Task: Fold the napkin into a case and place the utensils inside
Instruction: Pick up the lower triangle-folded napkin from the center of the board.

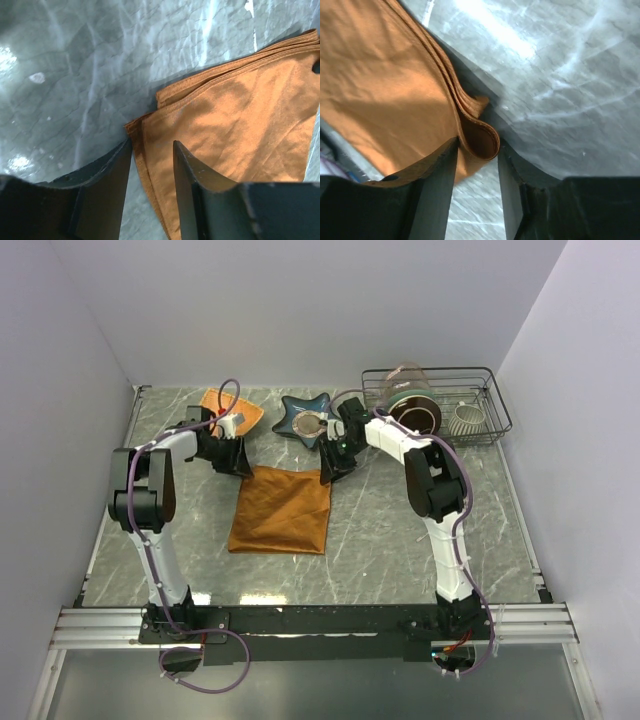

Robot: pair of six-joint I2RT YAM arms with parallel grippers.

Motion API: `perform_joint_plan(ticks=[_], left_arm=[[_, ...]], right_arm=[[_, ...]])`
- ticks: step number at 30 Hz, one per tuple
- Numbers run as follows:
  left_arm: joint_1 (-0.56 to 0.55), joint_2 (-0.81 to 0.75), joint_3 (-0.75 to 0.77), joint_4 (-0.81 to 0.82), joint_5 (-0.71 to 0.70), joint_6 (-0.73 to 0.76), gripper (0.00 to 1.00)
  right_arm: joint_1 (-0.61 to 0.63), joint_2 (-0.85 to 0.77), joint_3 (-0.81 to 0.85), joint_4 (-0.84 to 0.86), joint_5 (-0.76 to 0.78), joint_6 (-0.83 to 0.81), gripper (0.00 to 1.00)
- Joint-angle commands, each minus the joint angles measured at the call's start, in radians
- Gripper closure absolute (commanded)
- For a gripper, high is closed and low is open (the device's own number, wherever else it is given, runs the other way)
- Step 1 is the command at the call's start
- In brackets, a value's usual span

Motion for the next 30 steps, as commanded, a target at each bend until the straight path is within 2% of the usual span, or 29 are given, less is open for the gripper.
perform_joint_plan(ticks=[1, 7, 10, 15, 20, 30], left_arm=[[-0.010, 0.024, 0.036, 0.022, -0.015, -0.018, 0.56], [-0.001, 0.018, 0.050, 0.026, -0.061, -0.048, 0.54], [0.018, -0.011, 0.028, 0.045, -0.077, -0.055, 0.52], [0.021, -0.024, 0.019, 0.051, -0.081, -0.055, 0.50], [0.021, 0.027, 0.051, 0.036, -0.068, -0.055, 0.51], [0.016, 0.050, 0.051, -0.029, -0.051, -0.010, 0.61]], right_arm=[[0.010, 0.014, 0.042, 0.040, -0.034, -0.022, 0.59], [0.020, 0.005, 0.040, 0.068, -0.044, -0.080, 0.79], [0.024, -0.012, 0.040, 0.071, -0.044, -0.095, 0.85], [0.028, -0.074, 0.011, 0.109, -0.079, -0.109, 0.86], [0.051, -0.052, 0.030, 0.098, -0.074, -0.152, 0.84], [0.056, -0.064, 0.013, 0.153, -0.076, -0.147, 0.84]])
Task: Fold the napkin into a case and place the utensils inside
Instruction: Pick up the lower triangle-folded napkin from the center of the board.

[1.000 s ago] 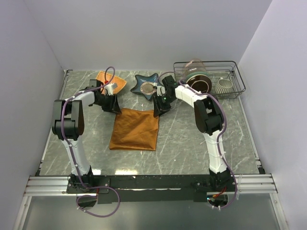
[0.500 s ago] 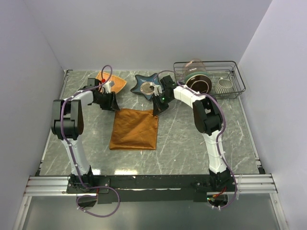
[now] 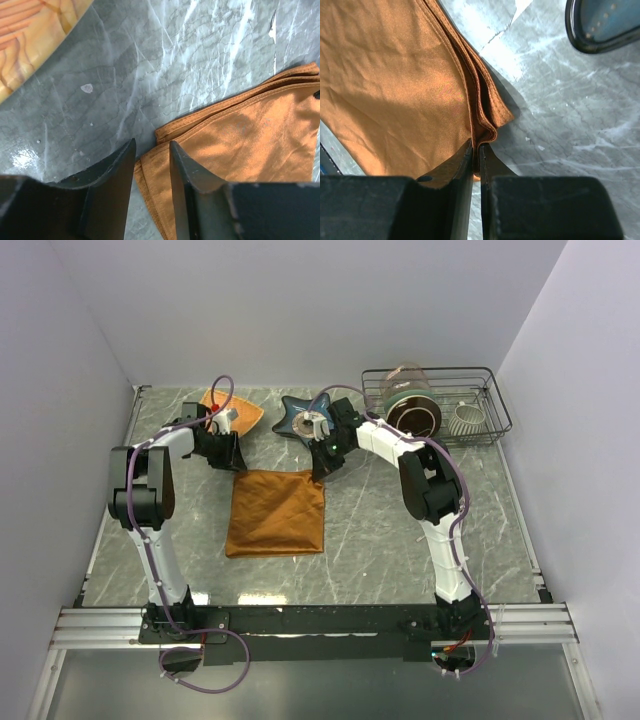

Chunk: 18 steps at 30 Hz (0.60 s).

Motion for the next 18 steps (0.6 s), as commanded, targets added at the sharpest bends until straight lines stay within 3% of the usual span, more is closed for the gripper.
perform_joint_plan(ticks=[1, 5, 11, 18], left_arm=[[-0.004, 0.021, 0.008, -0.047, 0.001, 0.030, 0.60], [0.001, -0.007, 0.011, -0.072, -0.045, 0.033, 0.53], [0.030, -0.074, -0.055, -0.070, -0.123, 0.013, 0.53], [0.014, -0.042, -0.081, -0.069, -0.073, 0.005, 0.55]], right_arm=[[0.009, -0.062, 0.016, 0.052, -0.001, -0.015, 0.84], [0.010, -0.024, 0.051, 0.012, 0.024, -0.041, 0.84], [0.012, -0.025, 0.027, 0.029, 0.033, -0.064, 0.83], [0.010, -0.025, 0.025, 0.041, 0.018, -0.067, 0.83]])
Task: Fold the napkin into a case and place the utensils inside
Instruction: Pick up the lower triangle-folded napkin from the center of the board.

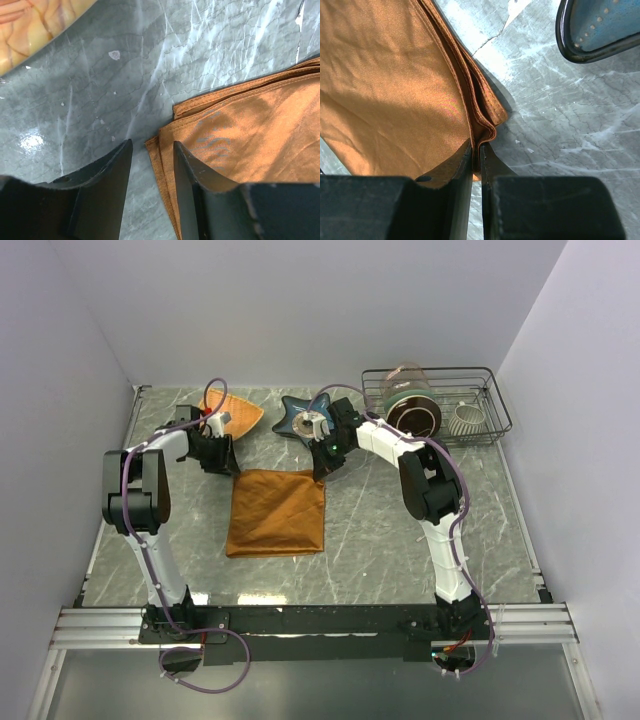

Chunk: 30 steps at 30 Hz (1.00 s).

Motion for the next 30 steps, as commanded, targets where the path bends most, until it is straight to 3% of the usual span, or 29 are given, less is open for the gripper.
perform_joint_plan(ticks=[1, 13, 22, 26, 27, 30], left_arm=[[-0.015, 0.013, -0.029, -0.036, 0.008, 0.006, 0.56], [-0.017, 0.055, 0.043, -0.016, 0.097, 0.029, 0.70], [-0.017, -0.007, 0.005, -0.049, 0.204, 0.166, 0.99], [-0.017, -0.048, -0.018, -0.037, 0.226, 0.212, 0.99], [-0.017, -0.059, -0.024, -0.034, 0.224, 0.231, 0.99], [-0.017, -0.105, -0.055, 0.001, 0.210, 0.280, 0.99]], right_arm=[[0.006, -0.025, 0.024, 0.029, -0.009, -0.024, 0.83], [0.018, -0.018, 0.050, 0.023, -0.023, -0.054, 0.81], [0.015, -0.028, 0.064, 0.005, -0.017, -0.063, 0.74], [0.012, -0.039, 0.083, -0.020, -0.014, -0.065, 0.56], [0.009, -0.042, 0.084, -0.032, -0.014, -0.064, 0.45], [-0.005, -0.070, 0.076, -0.043, -0.006, -0.062, 0.28]])
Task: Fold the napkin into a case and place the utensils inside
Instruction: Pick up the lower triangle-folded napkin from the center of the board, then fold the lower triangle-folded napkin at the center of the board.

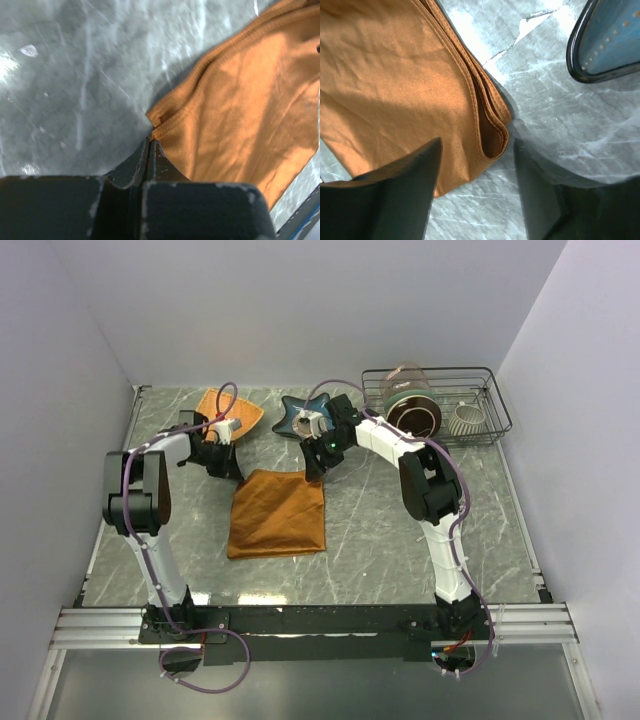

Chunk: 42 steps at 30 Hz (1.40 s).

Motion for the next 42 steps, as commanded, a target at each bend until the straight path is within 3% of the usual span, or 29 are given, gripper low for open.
perform_joint_plan(ticks=[1, 2, 12, 15, 17, 22, 30, 34, 42], left_arm=[[-0.004, -0.131, -0.043, 0.044, 0.043, 0.122, 0.99], [-0.004, -0.141, -0.051, 0.051, 0.049, 0.139, 0.99], [-0.004, -0.186, -0.063, 0.024, 0.112, 0.360, 0.99], [-0.032, -0.180, -0.048, -0.028, 0.145, 0.429, 0.99], [-0.037, -0.181, -0.042, -0.094, 0.170, 0.505, 0.99], [-0.067, -0.206, -0.090, -0.215, 0.179, 0.694, 0.99], [-0.081, -0.243, -0.152, -0.321, 0.152, 0.894, 0.99], [-0.070, -0.264, -0.163, -0.375, 0.161, 0.980, 0.99], [-0.037, -0.286, -0.123, -0.485, 0.222, 1.116, 0.99]], right_arm=[[-0.016, -0.083, 0.041, -0.030, 0.002, -0.009, 0.26], [-0.019, -0.089, 0.041, -0.033, 0.002, -0.007, 0.21], [-0.078, -0.115, 0.084, -0.093, -0.026, 0.034, 0.17], [-0.089, -0.118, 0.088, -0.105, -0.027, 0.034, 0.16], [-0.092, -0.120, 0.090, -0.111, -0.030, 0.031, 0.09], [-0.095, -0.124, 0.091, -0.120, -0.036, 0.026, 0.09], [-0.098, -0.107, 0.099, -0.131, -0.067, 0.020, 0.17], [-0.098, -0.095, 0.119, -0.146, -0.076, 0.008, 0.29], [-0.098, -0.104, 0.114, -0.151, -0.079, -0.012, 0.43]])
